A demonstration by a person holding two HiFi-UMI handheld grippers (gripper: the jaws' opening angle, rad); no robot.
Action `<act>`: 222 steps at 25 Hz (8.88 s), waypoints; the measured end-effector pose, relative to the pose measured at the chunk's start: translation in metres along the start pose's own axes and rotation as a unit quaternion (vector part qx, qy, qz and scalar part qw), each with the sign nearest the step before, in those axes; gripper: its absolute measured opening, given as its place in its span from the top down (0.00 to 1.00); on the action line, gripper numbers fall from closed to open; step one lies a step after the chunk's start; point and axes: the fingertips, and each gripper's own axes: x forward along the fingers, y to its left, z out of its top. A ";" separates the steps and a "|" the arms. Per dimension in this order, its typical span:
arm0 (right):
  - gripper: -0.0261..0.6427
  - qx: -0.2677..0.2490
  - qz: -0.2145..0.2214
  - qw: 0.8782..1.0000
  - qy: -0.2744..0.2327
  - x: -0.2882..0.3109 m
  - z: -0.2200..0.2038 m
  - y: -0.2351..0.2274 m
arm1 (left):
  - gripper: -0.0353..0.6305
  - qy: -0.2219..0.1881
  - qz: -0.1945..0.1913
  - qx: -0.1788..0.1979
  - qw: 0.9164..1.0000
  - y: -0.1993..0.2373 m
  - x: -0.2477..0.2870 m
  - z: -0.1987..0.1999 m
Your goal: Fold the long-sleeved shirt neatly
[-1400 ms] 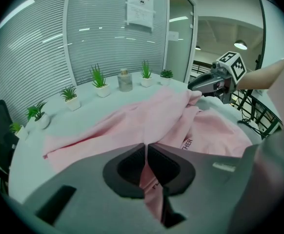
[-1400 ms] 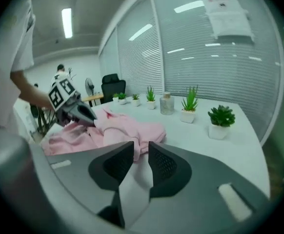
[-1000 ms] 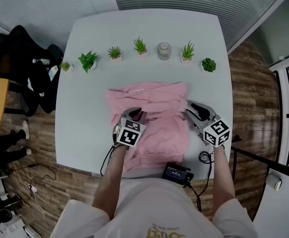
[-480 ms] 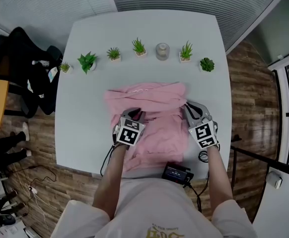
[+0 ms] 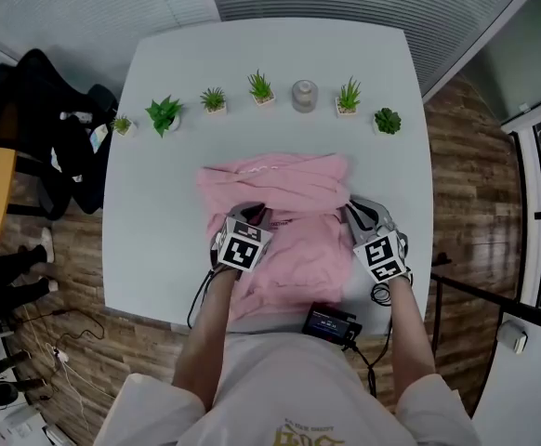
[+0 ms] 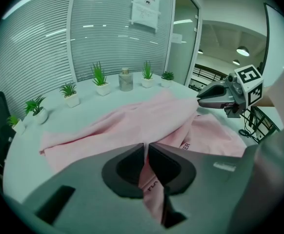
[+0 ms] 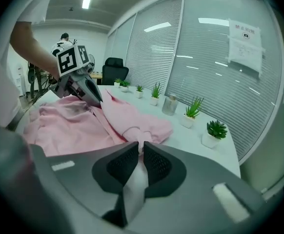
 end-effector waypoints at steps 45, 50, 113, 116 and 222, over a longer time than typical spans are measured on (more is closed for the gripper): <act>0.65 0.360 -0.006 0.877 -0.318 -0.183 0.127 0.094 | 0.70 -0.330 0.002 -0.139 0.934 -0.012 -0.233 0.001; 0.64 0.364 0.007 0.875 -0.318 -0.198 0.121 0.119 | 0.68 -0.315 0.011 -0.126 0.941 -0.027 -0.239 -0.024; 0.64 0.176 -0.017 0.982 0.063 -0.105 -0.086 0.204 | 0.58 -0.034 -0.017 -0.024 0.999 -0.077 -0.133 -0.217; 0.64 0.163 -0.023 0.983 0.075 -0.103 -0.090 0.204 | 0.61 -0.041 -0.010 -0.026 0.999 -0.074 -0.133 -0.216; 0.89 0.192 -0.042 0.980 -0.003 -0.252 -0.029 0.242 | 0.91 -0.128 -0.036 -0.044 0.990 -0.112 -0.277 -0.194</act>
